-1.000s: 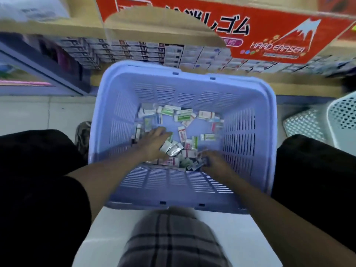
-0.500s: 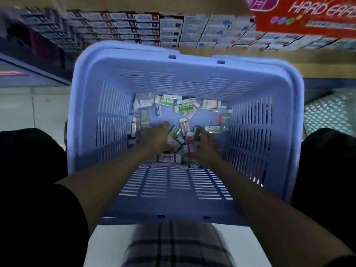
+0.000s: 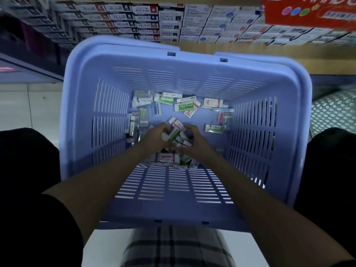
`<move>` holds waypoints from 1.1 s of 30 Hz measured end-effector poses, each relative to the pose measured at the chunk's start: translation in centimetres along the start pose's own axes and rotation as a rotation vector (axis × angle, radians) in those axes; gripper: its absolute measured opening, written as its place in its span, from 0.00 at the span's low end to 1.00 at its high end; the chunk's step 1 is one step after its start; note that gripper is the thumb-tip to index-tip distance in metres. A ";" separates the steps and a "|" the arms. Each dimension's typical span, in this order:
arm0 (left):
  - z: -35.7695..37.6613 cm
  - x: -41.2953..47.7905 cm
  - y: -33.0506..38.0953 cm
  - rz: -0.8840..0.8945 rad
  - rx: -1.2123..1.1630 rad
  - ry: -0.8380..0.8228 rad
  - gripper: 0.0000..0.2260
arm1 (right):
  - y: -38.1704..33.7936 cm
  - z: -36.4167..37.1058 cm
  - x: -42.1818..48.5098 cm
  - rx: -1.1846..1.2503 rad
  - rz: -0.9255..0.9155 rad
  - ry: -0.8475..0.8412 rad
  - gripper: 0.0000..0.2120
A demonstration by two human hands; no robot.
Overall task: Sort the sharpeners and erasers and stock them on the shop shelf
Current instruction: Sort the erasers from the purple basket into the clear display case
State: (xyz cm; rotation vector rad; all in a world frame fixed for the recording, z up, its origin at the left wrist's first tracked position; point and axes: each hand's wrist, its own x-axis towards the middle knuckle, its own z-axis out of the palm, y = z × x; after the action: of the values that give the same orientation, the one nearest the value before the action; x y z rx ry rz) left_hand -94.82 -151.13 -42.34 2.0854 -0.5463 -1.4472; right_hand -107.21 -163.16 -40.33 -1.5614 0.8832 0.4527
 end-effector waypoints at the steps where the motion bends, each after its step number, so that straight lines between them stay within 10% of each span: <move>1: -0.2 0.1 0.1 -0.012 0.003 -0.024 0.22 | -0.3 -0.1 0.0 -0.034 0.001 -0.017 0.31; 10: -2.2 -2.0 2.1 0.007 -0.073 0.035 0.16 | -2.6 -0.9 -0.9 -0.141 -0.076 0.191 0.07; 33: -13.5 -21.4 20.2 0.247 -0.270 0.047 0.24 | -22.8 -7.7 -19.5 0.242 -0.366 0.106 0.02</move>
State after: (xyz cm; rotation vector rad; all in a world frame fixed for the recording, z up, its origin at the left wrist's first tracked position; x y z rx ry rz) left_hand -89.97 -151.17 -10.37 1.7686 -0.5363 -1.2521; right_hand -103.98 -165.47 -9.61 -1.4897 0.6828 0.0002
